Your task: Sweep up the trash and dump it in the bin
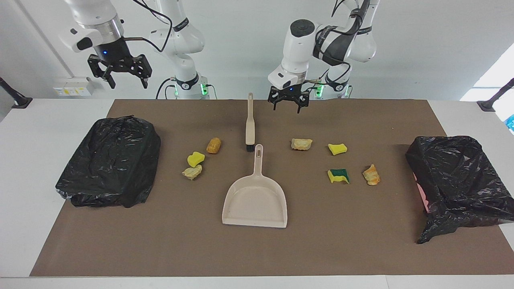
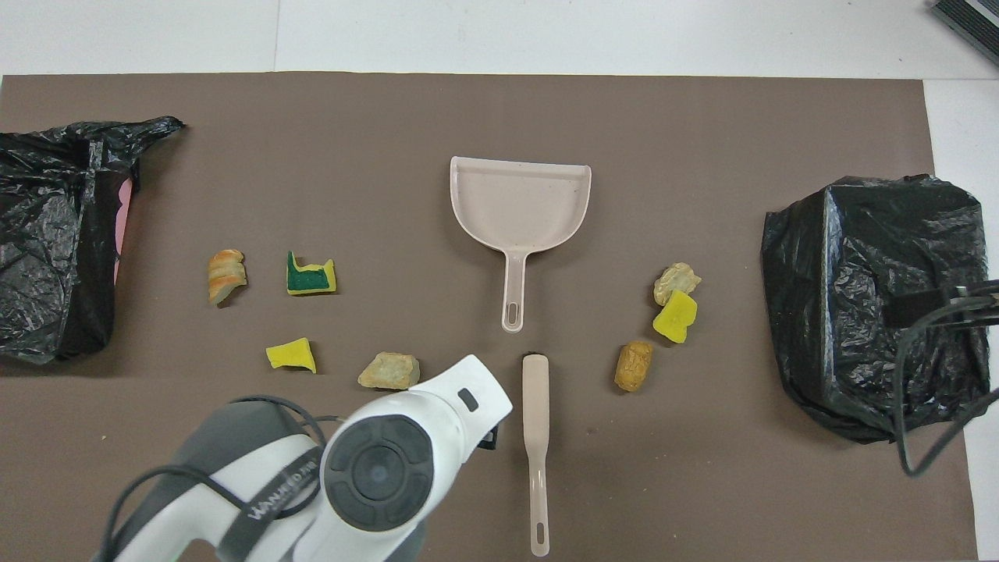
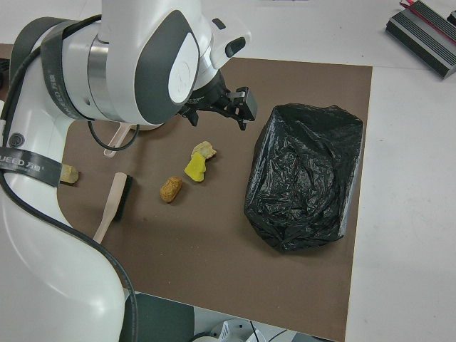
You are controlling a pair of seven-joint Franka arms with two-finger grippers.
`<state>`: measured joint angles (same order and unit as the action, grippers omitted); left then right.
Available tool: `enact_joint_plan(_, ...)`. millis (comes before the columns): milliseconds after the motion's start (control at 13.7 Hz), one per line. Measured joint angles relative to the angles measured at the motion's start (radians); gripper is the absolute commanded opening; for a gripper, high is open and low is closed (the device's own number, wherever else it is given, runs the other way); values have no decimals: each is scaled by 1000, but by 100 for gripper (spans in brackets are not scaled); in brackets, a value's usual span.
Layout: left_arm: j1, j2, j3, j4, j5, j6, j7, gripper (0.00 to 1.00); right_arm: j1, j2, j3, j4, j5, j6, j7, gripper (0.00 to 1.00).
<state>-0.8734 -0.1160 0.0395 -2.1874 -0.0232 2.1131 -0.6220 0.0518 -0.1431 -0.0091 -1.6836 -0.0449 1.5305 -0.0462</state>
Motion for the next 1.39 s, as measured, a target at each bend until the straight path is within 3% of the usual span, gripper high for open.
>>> enact_joint_plan(365,-159,129,-1,-8,0,169,-201,100,101,100,4,-54,52,157,89,100)
enact_joint_plan(803,-266,225,-1,-9,0,211,-287,100,161,260,4,-55,96,303,191,100)
enact_joint_plan(949,-266,234,3,-8,0,216,-303,78,168,286,4,-54,107,319,206,100)
enact_joint_plan(1168,-265,231,7,-3,0,216,-330,53,171,299,4,-52,110,319,208,100)
enact_joint_plan(1387,-265,224,11,3,0,216,-334,0,166,299,1,-49,125,319,210,100)
